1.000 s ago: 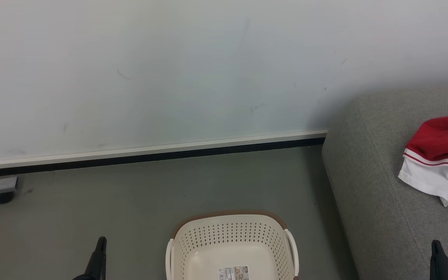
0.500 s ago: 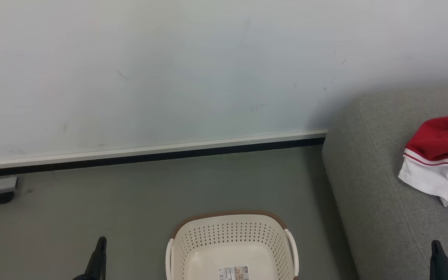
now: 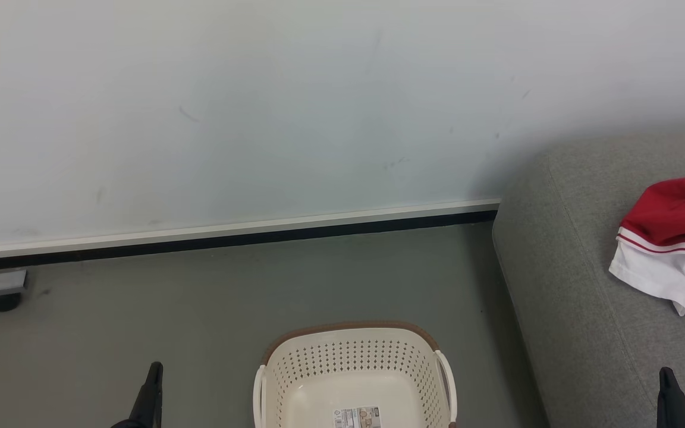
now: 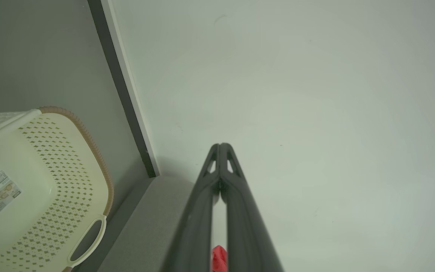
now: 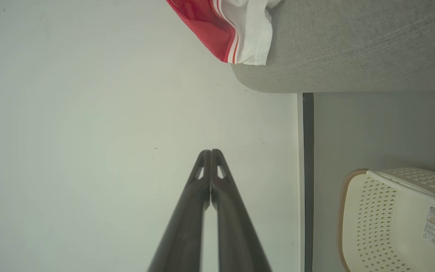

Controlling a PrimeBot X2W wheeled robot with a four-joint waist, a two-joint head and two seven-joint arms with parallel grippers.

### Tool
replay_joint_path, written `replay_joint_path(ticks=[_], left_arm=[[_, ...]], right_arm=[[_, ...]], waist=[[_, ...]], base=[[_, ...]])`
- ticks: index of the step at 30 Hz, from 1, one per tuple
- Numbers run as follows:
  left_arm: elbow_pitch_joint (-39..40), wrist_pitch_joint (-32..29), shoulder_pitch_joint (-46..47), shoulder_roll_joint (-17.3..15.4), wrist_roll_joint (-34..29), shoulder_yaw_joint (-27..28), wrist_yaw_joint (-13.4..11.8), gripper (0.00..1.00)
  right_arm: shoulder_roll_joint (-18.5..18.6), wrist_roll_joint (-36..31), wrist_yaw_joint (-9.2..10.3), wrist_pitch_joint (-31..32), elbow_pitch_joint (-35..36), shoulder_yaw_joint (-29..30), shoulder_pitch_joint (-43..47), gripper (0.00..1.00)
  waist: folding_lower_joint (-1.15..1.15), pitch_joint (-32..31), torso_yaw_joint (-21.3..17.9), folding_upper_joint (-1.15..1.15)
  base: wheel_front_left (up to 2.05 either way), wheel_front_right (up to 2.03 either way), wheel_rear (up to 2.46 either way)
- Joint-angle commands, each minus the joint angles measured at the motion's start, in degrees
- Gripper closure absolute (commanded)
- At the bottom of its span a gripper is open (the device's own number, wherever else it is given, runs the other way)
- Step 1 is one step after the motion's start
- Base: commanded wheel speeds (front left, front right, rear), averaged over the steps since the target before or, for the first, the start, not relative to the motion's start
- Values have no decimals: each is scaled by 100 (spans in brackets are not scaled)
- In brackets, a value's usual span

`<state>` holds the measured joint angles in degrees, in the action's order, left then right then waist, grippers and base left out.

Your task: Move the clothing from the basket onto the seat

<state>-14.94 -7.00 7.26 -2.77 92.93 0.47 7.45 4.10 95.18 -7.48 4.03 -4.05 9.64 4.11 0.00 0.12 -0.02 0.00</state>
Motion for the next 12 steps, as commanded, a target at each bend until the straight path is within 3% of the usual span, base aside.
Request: replay_joint_path(ticks=[1, 12], left_arm=[[-26, -15, 41, -19, 25, 11, 15, 100], [-26, -14, 41, -19, 25, 11, 15, 100]], right_arm=[[-10, -50, -2, 11, 8, 17, 5, 100], [-23, -62, -2, 30, 7, 28, 1, 100]], waist=[[0, 0, 0, 0], [0, 0, 0, 0]], base=[[0, 0, 0], [0, 0, 0]])
